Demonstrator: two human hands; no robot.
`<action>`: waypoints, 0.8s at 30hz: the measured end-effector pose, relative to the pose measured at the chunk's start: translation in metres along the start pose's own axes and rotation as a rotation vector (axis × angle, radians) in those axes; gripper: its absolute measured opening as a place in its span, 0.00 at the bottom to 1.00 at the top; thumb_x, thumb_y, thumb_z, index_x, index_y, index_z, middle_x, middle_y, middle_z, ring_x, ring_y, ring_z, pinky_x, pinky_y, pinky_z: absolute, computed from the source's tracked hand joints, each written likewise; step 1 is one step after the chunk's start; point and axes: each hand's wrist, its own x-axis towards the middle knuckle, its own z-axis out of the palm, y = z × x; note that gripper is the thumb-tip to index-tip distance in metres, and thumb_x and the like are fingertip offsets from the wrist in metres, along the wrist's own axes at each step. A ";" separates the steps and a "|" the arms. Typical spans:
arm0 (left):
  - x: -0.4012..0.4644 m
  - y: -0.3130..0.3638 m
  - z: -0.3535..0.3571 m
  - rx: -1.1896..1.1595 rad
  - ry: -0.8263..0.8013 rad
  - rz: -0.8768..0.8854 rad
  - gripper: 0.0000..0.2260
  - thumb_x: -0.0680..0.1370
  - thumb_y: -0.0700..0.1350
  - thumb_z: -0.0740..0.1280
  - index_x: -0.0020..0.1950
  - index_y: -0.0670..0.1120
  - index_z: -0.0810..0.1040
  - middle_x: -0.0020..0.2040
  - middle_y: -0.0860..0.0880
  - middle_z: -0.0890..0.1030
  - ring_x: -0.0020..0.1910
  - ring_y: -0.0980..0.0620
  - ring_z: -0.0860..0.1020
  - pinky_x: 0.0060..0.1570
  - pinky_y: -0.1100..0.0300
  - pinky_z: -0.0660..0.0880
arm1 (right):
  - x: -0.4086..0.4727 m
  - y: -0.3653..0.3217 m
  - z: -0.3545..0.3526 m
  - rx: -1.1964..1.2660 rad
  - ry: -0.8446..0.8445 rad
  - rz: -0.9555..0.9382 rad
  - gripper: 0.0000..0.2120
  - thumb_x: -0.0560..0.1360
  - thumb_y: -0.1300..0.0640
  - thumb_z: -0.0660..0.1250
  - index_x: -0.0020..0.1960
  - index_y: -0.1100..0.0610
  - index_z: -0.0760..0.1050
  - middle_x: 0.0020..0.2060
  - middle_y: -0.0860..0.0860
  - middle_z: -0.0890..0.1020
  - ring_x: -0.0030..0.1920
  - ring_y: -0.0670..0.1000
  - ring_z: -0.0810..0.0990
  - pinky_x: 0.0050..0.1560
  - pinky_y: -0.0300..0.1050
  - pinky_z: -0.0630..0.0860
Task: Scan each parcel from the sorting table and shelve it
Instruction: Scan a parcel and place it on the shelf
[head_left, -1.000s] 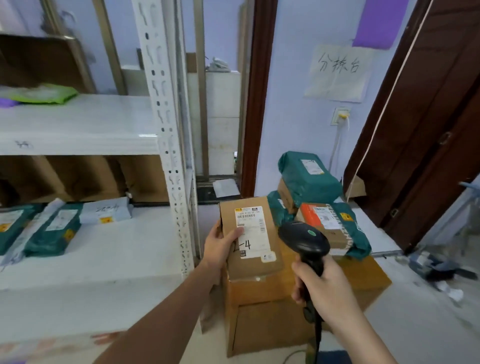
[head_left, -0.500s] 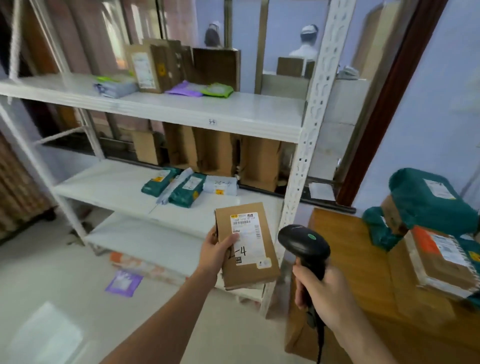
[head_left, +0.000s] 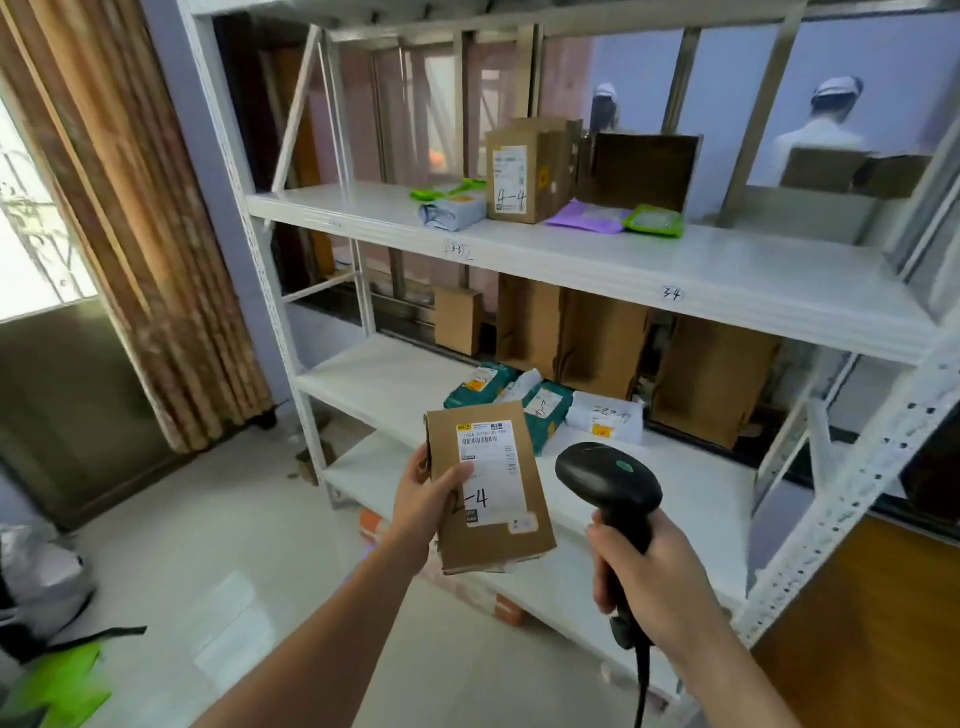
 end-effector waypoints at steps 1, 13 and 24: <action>0.012 0.002 -0.008 -0.001 0.010 -0.010 0.29 0.73 0.44 0.79 0.72 0.51 0.74 0.57 0.47 0.86 0.51 0.45 0.87 0.53 0.44 0.84 | 0.010 -0.003 0.009 0.001 -0.008 -0.001 0.04 0.80 0.59 0.65 0.49 0.60 0.74 0.30 0.64 0.79 0.28 0.53 0.76 0.35 0.46 0.77; 0.173 0.019 -0.059 -0.009 0.060 -0.089 0.30 0.72 0.43 0.80 0.71 0.47 0.71 0.57 0.44 0.86 0.51 0.43 0.87 0.55 0.40 0.83 | 0.176 -0.018 0.082 -0.002 -0.034 0.024 0.05 0.79 0.58 0.65 0.50 0.60 0.74 0.29 0.62 0.79 0.28 0.54 0.77 0.37 0.52 0.79; 0.327 0.055 -0.133 0.017 -0.006 -0.164 0.39 0.67 0.50 0.82 0.74 0.48 0.69 0.56 0.43 0.87 0.52 0.40 0.87 0.55 0.38 0.82 | 0.311 -0.057 0.179 0.014 -0.044 0.088 0.05 0.79 0.61 0.65 0.45 0.60 0.72 0.25 0.55 0.74 0.25 0.51 0.71 0.28 0.42 0.73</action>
